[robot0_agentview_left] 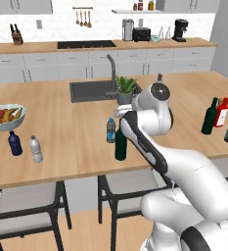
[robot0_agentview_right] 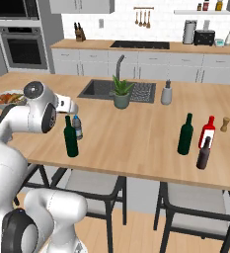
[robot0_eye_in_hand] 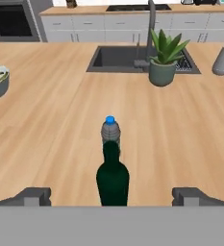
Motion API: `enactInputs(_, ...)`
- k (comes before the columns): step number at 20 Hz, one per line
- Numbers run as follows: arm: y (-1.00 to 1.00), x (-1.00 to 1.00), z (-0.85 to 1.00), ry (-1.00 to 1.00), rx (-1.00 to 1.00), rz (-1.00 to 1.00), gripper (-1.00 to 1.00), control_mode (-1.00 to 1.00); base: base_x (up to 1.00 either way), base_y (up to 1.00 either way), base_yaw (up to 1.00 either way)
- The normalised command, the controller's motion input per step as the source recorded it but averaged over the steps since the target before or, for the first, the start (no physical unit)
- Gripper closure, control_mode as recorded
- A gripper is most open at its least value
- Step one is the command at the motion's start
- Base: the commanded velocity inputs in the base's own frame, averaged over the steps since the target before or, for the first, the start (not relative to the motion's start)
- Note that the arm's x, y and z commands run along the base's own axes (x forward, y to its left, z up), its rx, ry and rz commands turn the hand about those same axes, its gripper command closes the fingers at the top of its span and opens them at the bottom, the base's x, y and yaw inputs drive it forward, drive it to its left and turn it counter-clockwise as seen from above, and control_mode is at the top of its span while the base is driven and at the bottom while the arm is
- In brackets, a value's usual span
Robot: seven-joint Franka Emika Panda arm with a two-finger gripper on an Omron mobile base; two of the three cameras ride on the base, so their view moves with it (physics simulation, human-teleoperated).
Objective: Move the plastic bottles in the middle to the plastics group, and the glass bottles in the middle to the glass group.
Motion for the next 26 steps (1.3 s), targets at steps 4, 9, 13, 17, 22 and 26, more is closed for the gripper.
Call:
enactInputs(4, 0.03, 0.38, -0.34, -0.14, 0.01, 0.0, -1.0, -1.0, 0.0, 0.0, 0.0)
enactInputs(9, 0.03, 0.3, -0.29, -0.03, 0.0, 0.0, -1.0, -1.0, 0.0, 0.0, 0.0)
enactInputs(13, 0.09, 0.3, -0.12, 0.0, 0.0, 0.0, -1.0, -1.0, 0.0, 0.0, 0.0)
enactInputs(17, 0.1, 0.41, -0.12, 0.0, 0.0, 0.0, -1.0, -1.0, 0.0, 0.0, 0.0)
enactInputs(22, 0.02, 0.31, -0.4, 0.0, 0.0, 0.01, -1.0, -1.0, 0.0, 0.0, 0.0)
enactInputs(26, 0.0, 0.26, -0.4, 0.0, 0.0, 0.01, -1.0, -1.0, 0.0, 0.0, 0.0)
